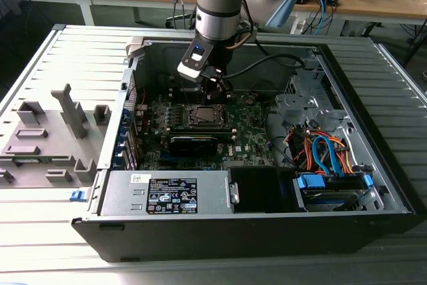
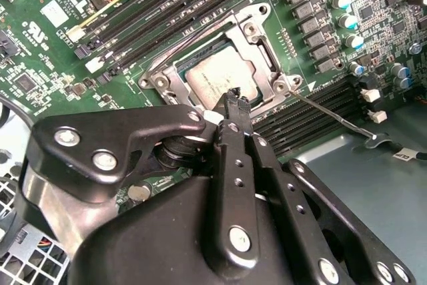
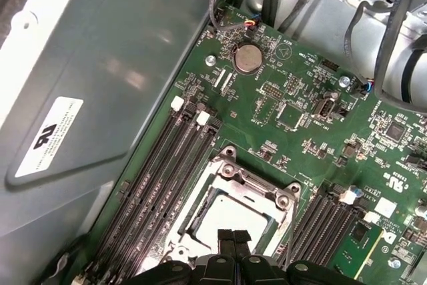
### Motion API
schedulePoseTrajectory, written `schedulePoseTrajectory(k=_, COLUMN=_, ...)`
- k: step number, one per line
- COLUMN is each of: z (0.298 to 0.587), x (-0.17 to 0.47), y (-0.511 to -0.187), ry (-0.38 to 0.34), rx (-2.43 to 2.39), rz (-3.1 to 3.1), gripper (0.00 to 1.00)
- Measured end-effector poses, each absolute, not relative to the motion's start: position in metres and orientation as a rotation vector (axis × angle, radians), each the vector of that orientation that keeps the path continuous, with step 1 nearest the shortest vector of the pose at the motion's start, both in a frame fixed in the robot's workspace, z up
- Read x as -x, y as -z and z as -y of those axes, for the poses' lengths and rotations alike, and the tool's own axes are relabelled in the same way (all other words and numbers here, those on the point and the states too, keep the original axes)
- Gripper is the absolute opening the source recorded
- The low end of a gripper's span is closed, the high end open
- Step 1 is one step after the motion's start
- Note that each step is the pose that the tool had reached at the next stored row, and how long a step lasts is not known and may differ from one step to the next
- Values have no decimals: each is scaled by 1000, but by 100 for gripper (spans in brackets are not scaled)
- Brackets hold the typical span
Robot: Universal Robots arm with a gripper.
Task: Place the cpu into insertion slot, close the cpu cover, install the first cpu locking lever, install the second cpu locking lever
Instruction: 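Install the first cpu locking lever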
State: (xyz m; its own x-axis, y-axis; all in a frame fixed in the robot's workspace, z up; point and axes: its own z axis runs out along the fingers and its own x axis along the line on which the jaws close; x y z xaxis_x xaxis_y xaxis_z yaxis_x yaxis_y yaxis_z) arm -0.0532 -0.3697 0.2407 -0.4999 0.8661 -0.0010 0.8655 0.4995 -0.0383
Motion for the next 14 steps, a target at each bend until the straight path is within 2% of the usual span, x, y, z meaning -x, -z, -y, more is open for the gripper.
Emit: schedulePoseTrajectory(k=14, z=370, x=53, y=-241, ry=-53, rx=1493, rz=2744, gripper=11)
